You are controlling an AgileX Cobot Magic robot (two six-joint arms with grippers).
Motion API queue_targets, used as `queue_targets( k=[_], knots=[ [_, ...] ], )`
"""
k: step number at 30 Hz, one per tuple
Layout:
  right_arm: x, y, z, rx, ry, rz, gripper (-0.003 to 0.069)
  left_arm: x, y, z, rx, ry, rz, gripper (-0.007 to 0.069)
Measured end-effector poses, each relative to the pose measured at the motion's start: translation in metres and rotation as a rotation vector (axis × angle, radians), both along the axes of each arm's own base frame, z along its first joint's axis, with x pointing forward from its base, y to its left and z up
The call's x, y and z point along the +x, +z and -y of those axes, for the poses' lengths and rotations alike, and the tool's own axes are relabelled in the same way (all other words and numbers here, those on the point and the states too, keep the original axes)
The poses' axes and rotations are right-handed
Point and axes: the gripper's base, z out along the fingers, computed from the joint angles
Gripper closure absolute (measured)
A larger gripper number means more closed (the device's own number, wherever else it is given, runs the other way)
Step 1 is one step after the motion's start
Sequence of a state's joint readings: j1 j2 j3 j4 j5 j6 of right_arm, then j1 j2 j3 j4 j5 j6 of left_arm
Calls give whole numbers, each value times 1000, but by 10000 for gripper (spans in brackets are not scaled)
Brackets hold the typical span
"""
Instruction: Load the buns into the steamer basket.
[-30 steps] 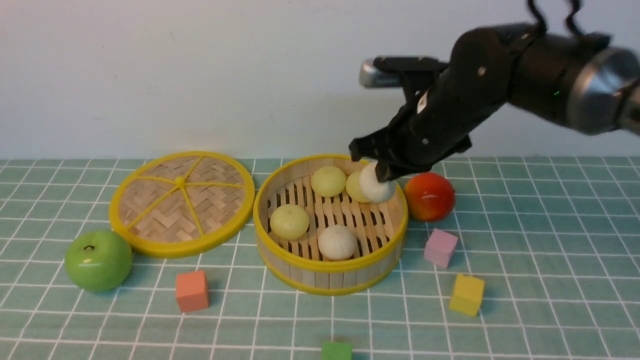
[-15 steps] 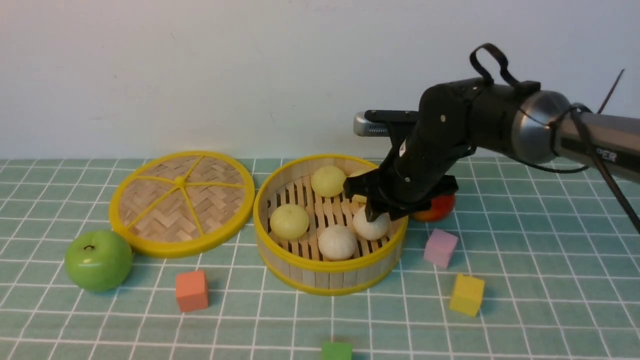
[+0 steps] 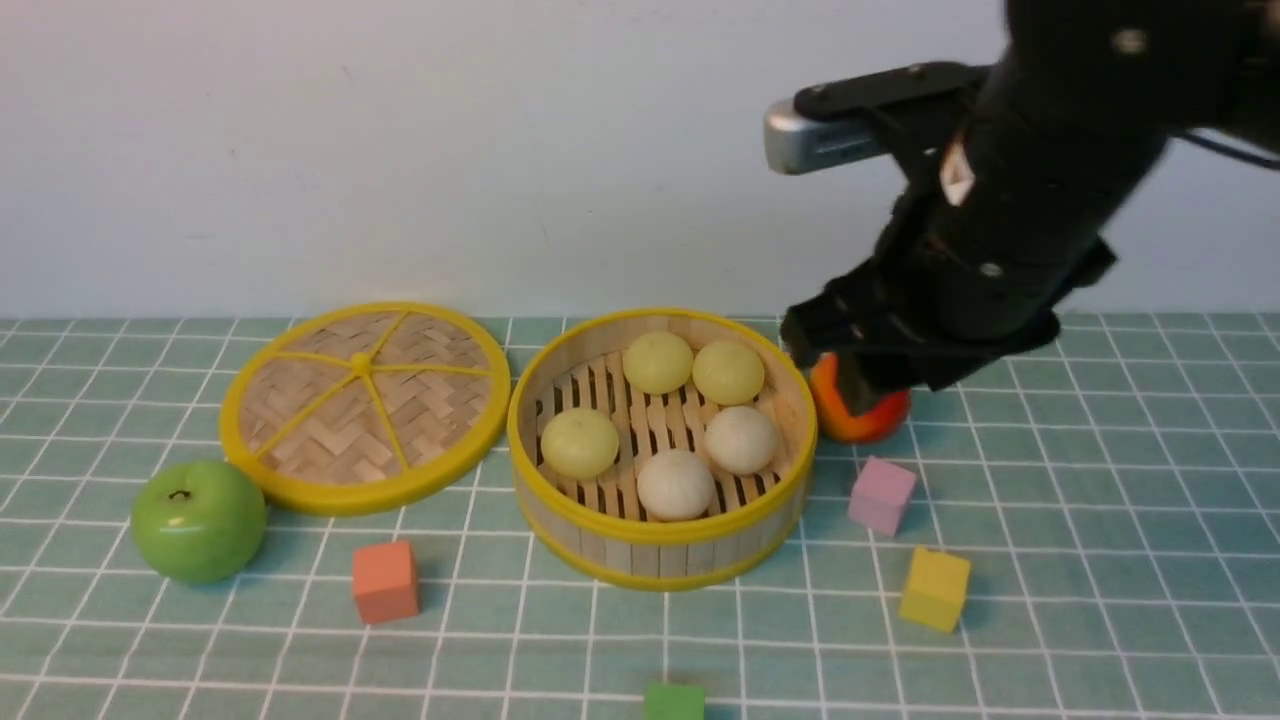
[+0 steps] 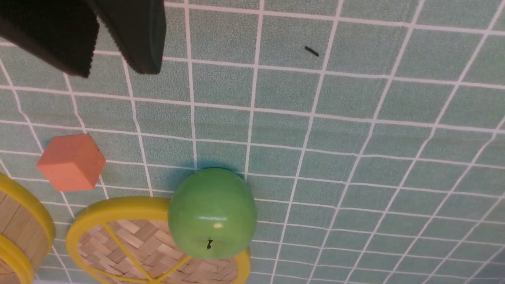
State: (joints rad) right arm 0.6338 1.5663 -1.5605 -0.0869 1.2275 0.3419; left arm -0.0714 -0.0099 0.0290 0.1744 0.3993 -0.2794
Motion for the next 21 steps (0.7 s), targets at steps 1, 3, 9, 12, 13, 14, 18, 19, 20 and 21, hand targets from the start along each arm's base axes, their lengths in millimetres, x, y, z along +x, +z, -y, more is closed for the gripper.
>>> queue_targets(
  k=[1, 3, 9, 12, 13, 14, 18, 19, 20, 21],
  knots=[
    [-9, 2, 3, 4, -2, 0, 408, 0, 0, 0, 0, 0, 0, 426],
    [-27, 3, 10, 9, -10, -9, 539, 0, 0, 0, 0, 0, 0, 424],
    [-66, -6, 38, 10, -24, -19, 672, 0, 0, 0, 0, 0, 0, 422],
    [-78, -4, 46, 17, -25, -28, 672, 0, 0, 0, 0, 0, 0, 422],
    [-81, -2, 48, 21, -26, -23, 672, 0, 0, 0, 0, 0, 0, 422],
    [-81, -1, 49, 24, -26, -20, 672, 0, 0, 0, 0, 0, 0, 422],
    [-85, 3, 52, 34, -25, -8, 672, 0, 0, 0, 0, 0, 0, 421],
    [-85, 3, 52, 32, -23, -6, 672, 0, 0, 0, 0, 0, 0, 421],
    [-85, 3, 53, 19, -12, 3, 671, 0, 0, 0, 0, 0, 0, 421],
    [-85, 3, 55, 0, 2, 18, 670, 0, 0, 0, 0, 0, 0, 421]
  ],
)
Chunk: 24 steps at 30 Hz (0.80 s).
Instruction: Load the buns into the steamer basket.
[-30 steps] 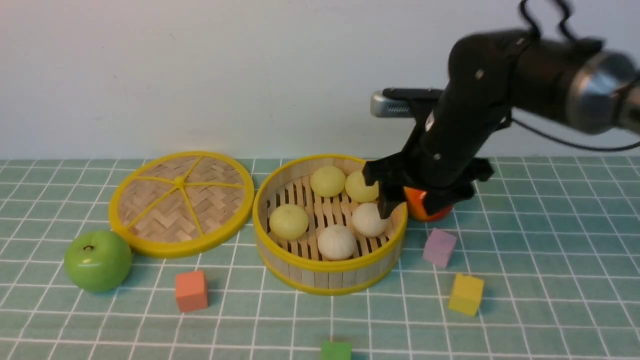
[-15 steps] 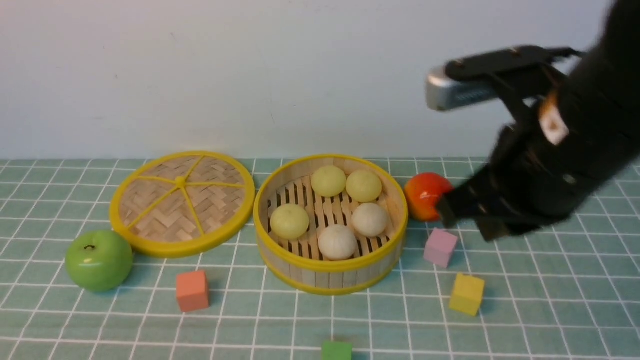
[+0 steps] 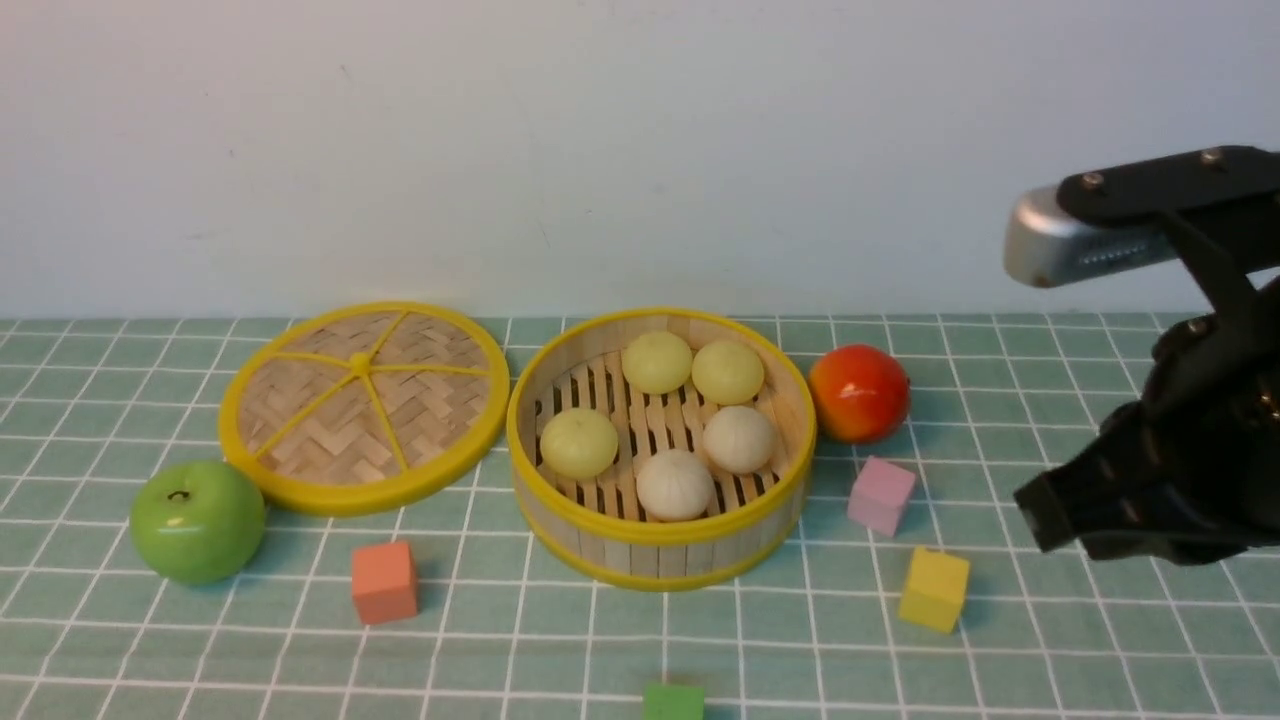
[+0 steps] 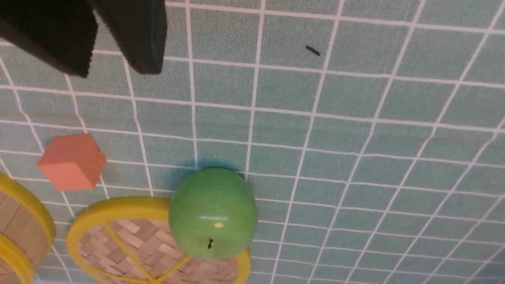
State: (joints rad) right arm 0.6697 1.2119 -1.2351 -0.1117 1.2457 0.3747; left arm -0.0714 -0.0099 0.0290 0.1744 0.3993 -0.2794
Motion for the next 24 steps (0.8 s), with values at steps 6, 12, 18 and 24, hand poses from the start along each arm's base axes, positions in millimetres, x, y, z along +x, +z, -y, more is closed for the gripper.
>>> queue_targets(
  k=[6, 12, 18, 24],
  knots=[
    [-15, 28, 47, -7, 25, 335, 669, 0, 0, 0, 0, 0, -1, 421],
    [-72, -4, 105, 128, -133, 688, 666, 0, 0, 0, 1, 0, 0, 416],
    [-122, -102, 130, 109, -257, 795, 661, 0, 0, 0, 1, 0, 0, 408],
    [-132, -176, 135, 74, -332, 801, 659, 0, 0, 0, 2, 0, 2, 405]
  ],
)
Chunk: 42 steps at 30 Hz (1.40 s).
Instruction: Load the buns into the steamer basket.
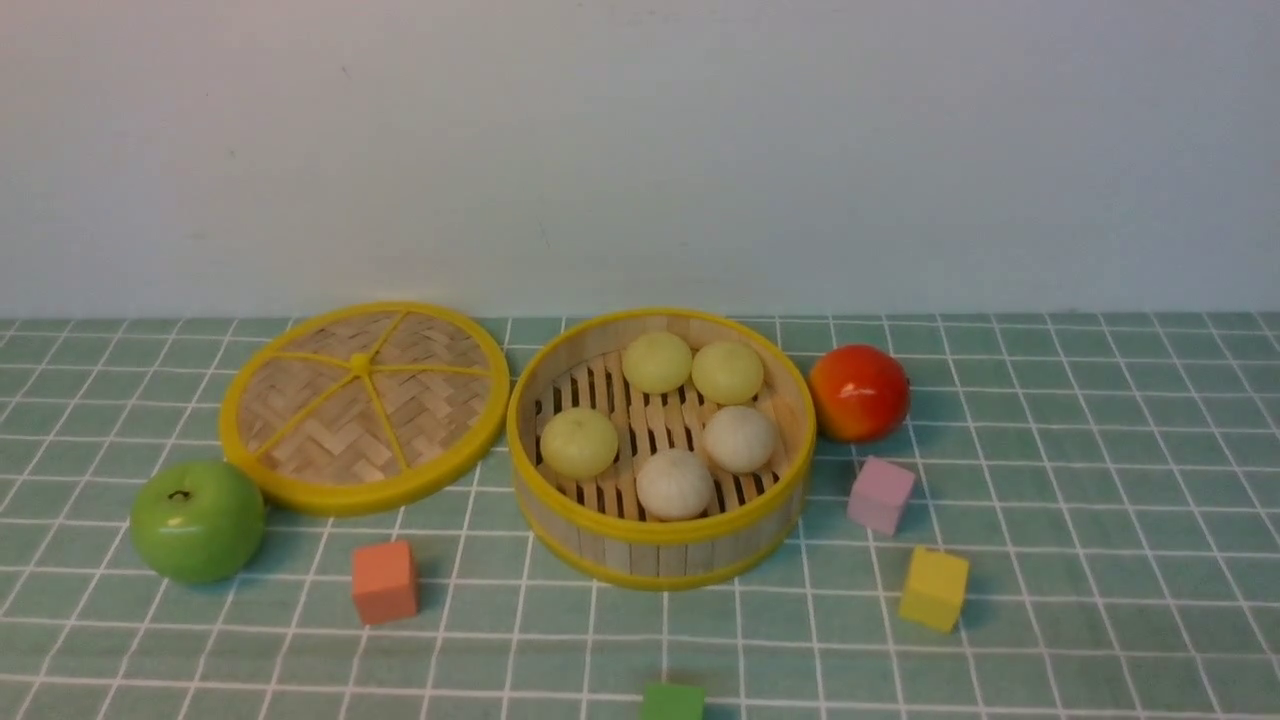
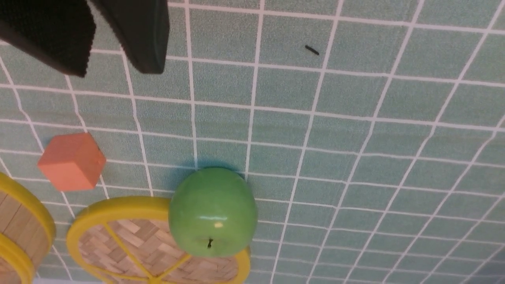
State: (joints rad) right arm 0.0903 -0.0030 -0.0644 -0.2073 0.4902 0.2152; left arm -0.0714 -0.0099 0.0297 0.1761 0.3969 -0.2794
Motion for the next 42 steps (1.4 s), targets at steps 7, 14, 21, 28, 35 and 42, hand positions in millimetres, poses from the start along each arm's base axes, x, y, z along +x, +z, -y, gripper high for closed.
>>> queue_targets(
  k=[7, 14, 21, 28, 35, 42],
  knots=[
    [4, -18, -2, -1, 18, 21, 656, 0, 0, 0, 2, 0, 2, 396],
    [4, -17, -2, -10, 22, 26, 652, 0, 0, 0, 2, 0, 2, 396],
    [4, -17, -2, -10, 22, 26, 645, 0, 0, 0, 2, 0, 2, 391],
    [4, -17, -2, -10, 23, 27, 636, 0, 0, 0, 2, 0, 2, 387],
    [4, -17, -2, -10, 23, 27, 627, 0, 0, 0, 2, 0, 2, 387],
    [4, -17, -2, -10, 23, 27, 620, 0, 0, 0, 2, 0, 1, 387]
  ],
)
